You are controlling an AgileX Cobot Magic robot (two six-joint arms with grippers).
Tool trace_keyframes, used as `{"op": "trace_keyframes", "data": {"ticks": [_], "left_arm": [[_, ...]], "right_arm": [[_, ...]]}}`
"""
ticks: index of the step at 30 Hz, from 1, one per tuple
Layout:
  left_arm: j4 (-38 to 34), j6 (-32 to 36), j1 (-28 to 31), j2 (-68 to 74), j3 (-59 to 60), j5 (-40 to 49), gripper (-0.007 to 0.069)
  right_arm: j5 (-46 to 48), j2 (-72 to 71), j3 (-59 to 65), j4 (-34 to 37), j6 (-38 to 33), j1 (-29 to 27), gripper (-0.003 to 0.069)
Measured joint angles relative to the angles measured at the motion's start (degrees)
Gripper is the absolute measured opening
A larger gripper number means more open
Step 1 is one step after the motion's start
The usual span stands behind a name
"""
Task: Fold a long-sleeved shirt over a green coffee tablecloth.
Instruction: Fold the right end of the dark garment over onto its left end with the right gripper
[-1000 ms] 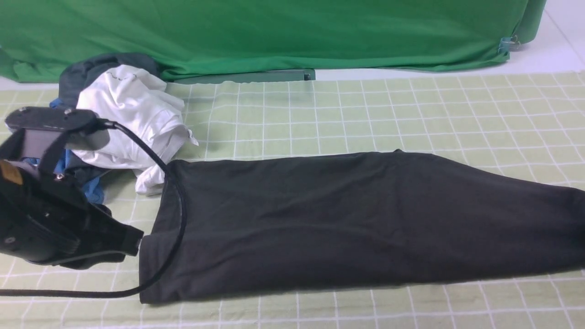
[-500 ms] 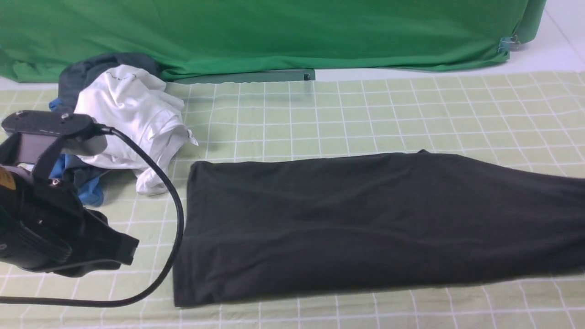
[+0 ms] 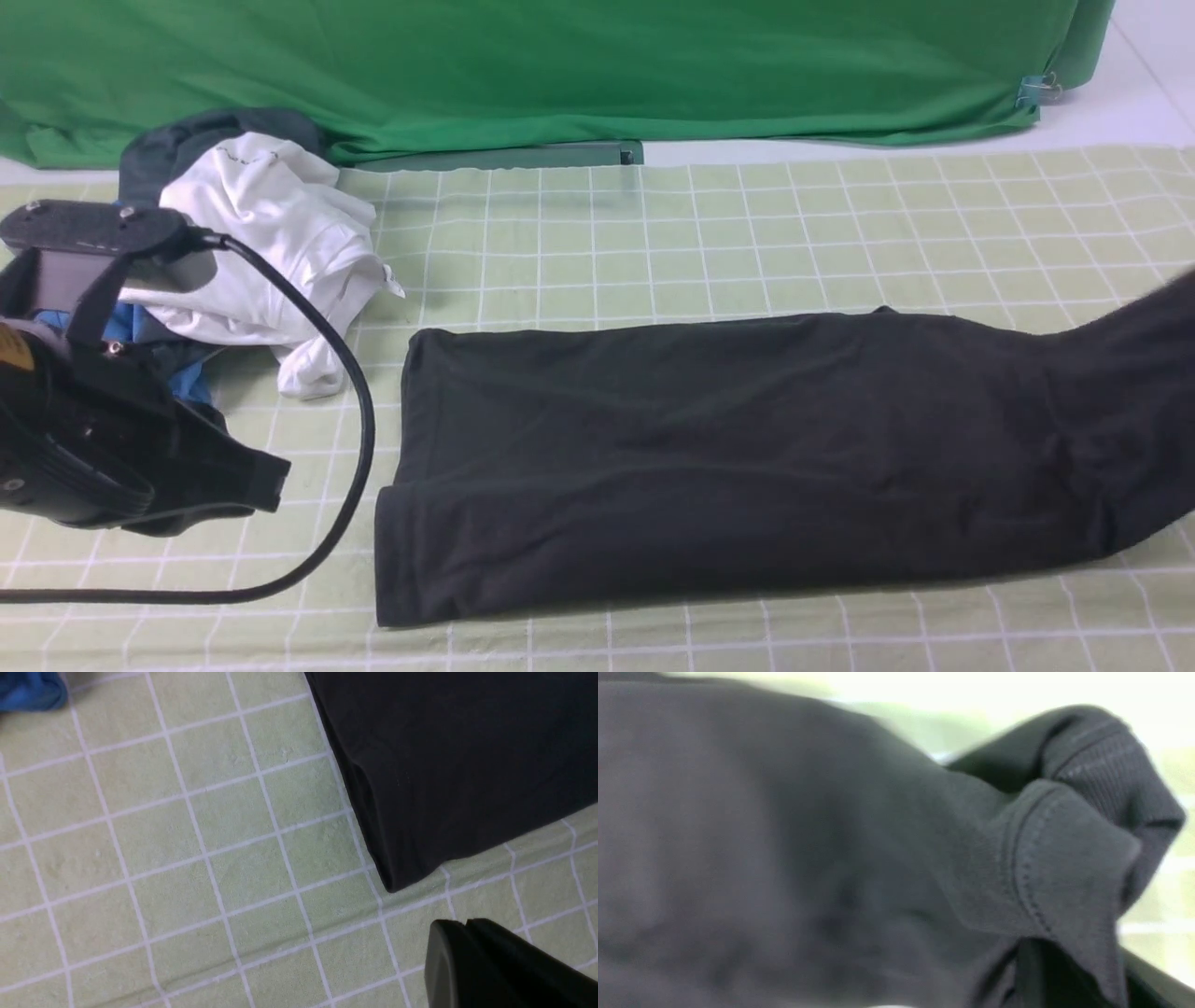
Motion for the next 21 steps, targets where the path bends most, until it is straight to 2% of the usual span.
{"op": "trace_keyframes", "data": {"ticks": [5, 6, 7, 8, 9, 10, 16, 21], "left_arm": [[0.0, 0.0, 0.0, 0.0, 0.0, -0.4, 0.0011], [0.0, 0.0, 0.0, 0.0, 0.0, -0.4, 0.0011], [0.0, 0.0, 0.0, 0.0, 0.0, -0.4, 0.0011], [0.0, 0.0, 0.0, 0.0, 0.0, -0.5, 0.0011], [0.0, 0.0, 0.0, 0.0, 0.0, -0.5, 0.0011], [0.0, 0.0, 0.0, 0.0, 0.0, -0.5, 0.0011], [0.0, 0.0, 0.0, 0.0, 0.0, -0.5, 0.0011], [0.0, 0.0, 0.0, 0.0, 0.0, -0.5, 0.0011]], "right_arm": [[-1.5, -0.2, -1.6, 8.2, 1.5, 13.3, 0.0036], [-1.7, -0.1, -1.7, 8.2, 1.7, 13.9, 0.0036], [-2.9, 0.2, -2.3, 9.5, 2.3, 16.7, 0.0036], [-5.0, 1.4, -3.6, 11.2, 3.7, 21.8, 0.0036], [-5.2, 1.6, -3.8, 11.2, 3.8, 22.4, 0.0036], [-6.3, 3.1, -5.1, 11.8, 4.5, 26.2, 0.0036], [-9.3, 13.2, -11.4, 12.5, 7.2, 39.3, 0.0036], [-11.1, 20.8, -16.4, 12.5, 9.2, 47.3, 0.0036]]}}
